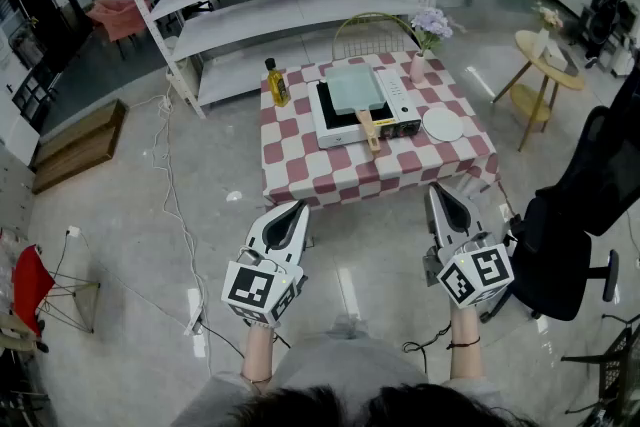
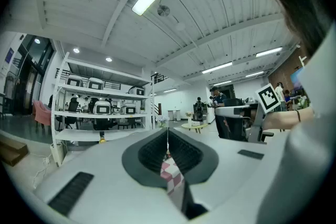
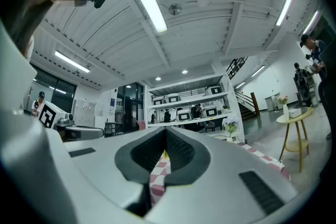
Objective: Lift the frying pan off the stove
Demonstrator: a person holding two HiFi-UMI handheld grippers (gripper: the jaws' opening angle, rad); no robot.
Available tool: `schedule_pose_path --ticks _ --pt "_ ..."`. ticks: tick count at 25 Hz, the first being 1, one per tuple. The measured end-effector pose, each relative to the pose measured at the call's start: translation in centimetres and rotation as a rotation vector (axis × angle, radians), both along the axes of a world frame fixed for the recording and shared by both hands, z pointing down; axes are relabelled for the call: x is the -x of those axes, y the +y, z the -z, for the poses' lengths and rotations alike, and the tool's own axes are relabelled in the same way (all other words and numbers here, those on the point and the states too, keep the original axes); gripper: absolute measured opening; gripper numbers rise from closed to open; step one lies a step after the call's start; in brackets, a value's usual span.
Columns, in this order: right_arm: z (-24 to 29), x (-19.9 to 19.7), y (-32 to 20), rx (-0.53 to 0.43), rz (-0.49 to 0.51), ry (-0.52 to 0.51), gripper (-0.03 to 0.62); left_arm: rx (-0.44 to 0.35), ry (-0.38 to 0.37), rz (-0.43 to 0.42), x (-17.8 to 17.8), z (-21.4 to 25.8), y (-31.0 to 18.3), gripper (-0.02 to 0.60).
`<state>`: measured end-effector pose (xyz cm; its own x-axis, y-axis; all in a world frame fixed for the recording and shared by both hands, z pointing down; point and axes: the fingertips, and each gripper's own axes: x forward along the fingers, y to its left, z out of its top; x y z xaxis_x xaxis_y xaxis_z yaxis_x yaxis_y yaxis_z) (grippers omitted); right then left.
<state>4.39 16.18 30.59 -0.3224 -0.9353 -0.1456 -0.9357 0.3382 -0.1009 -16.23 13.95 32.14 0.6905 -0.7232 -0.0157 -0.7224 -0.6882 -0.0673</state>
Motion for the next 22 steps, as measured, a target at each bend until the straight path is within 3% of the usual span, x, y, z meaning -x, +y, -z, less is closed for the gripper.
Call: schedule_pose_path --ticks 22 --pt "-1.3 -0.9 -0.1 0.022 0.048 -0.022 0.021 0.040 0.033 0.048 -1.1 -1.2 1.1 0.028"
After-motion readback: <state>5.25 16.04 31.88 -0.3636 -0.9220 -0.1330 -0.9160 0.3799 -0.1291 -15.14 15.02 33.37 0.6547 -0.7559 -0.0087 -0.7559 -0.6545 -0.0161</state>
